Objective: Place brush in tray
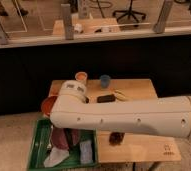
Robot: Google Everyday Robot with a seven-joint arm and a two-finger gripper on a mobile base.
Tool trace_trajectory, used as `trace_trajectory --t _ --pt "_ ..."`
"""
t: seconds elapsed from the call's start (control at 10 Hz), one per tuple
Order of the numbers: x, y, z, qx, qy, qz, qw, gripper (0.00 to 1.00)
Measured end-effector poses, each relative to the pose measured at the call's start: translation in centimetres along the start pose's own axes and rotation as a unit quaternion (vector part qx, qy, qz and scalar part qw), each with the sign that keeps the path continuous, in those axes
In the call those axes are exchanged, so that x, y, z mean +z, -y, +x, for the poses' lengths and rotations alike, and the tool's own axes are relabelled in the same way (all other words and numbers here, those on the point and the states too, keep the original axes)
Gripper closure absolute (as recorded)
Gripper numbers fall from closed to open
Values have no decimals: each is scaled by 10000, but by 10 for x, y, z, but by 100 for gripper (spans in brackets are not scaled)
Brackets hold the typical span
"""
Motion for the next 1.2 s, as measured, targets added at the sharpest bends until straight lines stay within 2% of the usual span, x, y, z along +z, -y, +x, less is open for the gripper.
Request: trace_trajectory --t 0.3,0.6,0.8,1.0,1.2 --pt "3 2 -1 -31 43 -1 10000 100" --pt "31 43 -9 -433 435 276 9977 100" --pt "62 71 -17 -719 804 399 9934 100" --pt "95 81 -31 -969 1216 314 9873 100" --pt "110 83 -36 -1094 1416 293 9834 99"
